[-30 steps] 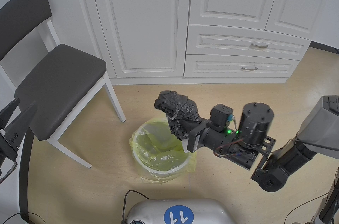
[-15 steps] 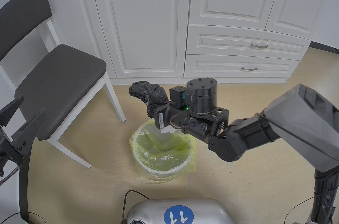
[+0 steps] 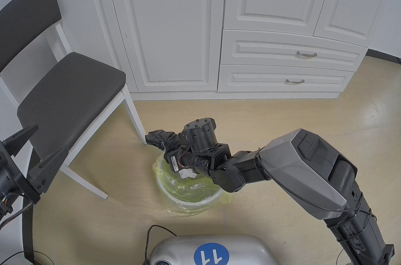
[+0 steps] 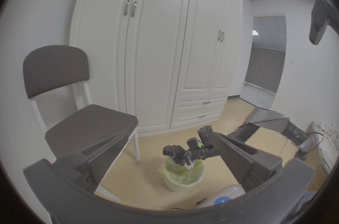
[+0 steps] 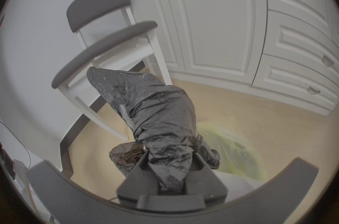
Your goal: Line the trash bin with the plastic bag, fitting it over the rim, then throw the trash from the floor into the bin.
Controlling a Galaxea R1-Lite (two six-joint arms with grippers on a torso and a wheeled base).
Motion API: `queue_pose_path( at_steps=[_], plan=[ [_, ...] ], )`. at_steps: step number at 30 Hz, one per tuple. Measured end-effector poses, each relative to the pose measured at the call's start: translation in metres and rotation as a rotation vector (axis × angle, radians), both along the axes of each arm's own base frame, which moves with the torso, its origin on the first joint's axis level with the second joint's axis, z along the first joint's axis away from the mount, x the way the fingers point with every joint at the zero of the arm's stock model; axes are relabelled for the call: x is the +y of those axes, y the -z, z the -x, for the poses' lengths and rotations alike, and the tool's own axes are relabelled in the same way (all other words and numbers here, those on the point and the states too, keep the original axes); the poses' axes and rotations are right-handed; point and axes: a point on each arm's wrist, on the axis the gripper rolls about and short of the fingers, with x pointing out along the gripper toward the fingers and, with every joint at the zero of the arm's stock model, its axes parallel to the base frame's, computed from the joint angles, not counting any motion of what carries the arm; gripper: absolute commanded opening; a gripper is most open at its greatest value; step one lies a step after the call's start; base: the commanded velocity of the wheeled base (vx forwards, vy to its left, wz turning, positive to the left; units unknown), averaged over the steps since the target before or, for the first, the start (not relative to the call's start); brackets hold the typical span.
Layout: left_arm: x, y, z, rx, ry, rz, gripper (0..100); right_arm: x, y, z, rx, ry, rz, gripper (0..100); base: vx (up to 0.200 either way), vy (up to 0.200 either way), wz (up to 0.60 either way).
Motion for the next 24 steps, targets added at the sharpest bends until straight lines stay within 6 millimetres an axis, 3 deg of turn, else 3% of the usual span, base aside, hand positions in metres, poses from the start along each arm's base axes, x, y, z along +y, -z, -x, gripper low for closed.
queue_pose_path(
  at_steps=[5, 13, 16, 24],
  plan=[
    [-0.001, 0.006, -0.001, 0.022, 0.056, -0.009, 100, -0.010, 0.015, -0.013, 0.050, -0.022, 0.017, 0, 0.000, 0.000, 0.00],
    [-0.001, 0.010, -0.003, 0.044, 0.059, -0.015, 100, -0.047, 0.026, -0.036, 0.162, -0.144, 0.067, 0, 0.000, 0.000, 0.00],
    [-0.002, 0.011, -0.006, 0.054, 0.059, -0.017, 100, -0.064, 0.027, -0.045, 0.208, -0.168, 0.096, 0, 0.000, 0.000, 0.00],
    [-0.004, 0.017, -0.012, 0.090, 0.058, -0.025, 100, -0.079, 0.017, -0.062, 0.180, -0.203, 0.150, 0, 0.000, 0.000, 0.00]
  ],
)
